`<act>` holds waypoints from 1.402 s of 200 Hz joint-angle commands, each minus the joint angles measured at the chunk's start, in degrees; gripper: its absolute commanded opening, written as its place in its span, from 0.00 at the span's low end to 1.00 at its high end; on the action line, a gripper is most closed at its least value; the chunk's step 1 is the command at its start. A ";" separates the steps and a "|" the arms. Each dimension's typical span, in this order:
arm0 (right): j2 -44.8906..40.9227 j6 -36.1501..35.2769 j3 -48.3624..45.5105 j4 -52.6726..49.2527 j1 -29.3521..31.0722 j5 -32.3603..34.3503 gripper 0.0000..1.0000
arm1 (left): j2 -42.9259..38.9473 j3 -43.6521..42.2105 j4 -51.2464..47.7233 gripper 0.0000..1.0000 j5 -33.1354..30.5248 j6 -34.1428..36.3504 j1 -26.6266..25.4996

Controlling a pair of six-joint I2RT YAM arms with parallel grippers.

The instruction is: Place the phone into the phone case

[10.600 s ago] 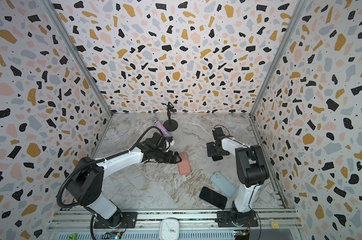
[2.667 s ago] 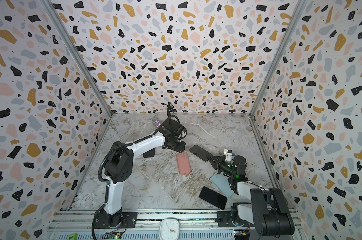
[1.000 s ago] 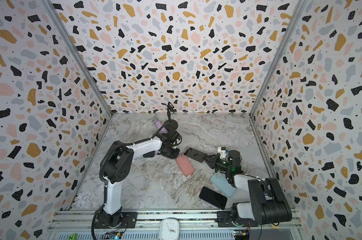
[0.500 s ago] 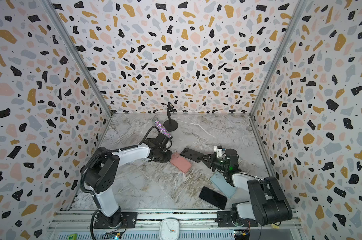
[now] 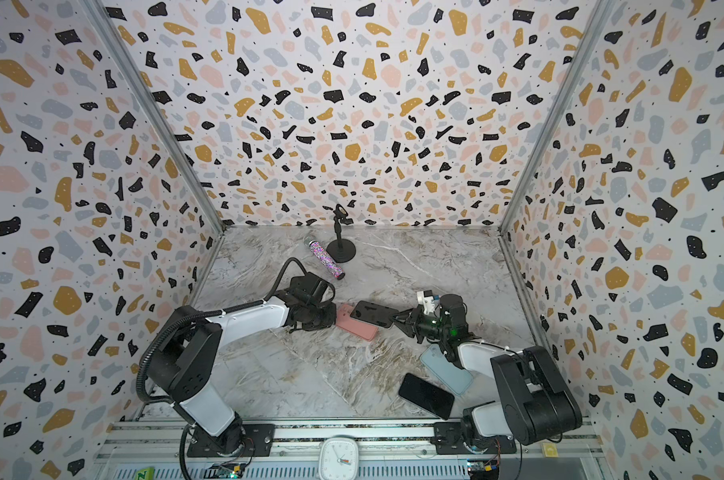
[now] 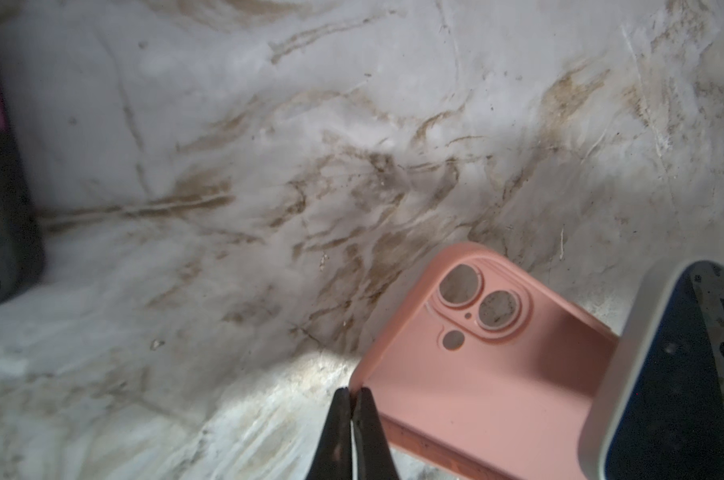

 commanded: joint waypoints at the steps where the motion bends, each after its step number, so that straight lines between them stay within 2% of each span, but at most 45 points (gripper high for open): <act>1: 0.50 -1.17 1.82 2.02 0.90 -1.87 0.01 | -1.47 -1.48 1.99 0.04 -0.41 -1.65 0.08; 94: 3.51 -0.78 2.11 3.10 3.37 -1.87 0.00 | -1.41 -3.22 3.00 0.10 0.11 -1.02 0.08; 122: 3.99 -0.06 2.02 3.87 3.77 -1.87 0.00 | -2.18 -2.85 2.15 0.17 0.22 0.40 0.64; 189: 8.24 3.97 1.49 10.50 4.91 -2.75 0.00 | -2.12 -1.54 3.96 0.32 5.35 1.71 2.14; 224: 10.94 3.84 2.09 11.89 5.00 -2.60 0.00 | -2.10 -1.41 4.66 0.41 6.68 1.84 3.63; 280: 14.09 3.97 2.52 13.34 4.96 -2.25 0.00 | -0.38 -1.28 6.27 0.46 9.34 2.02 4.56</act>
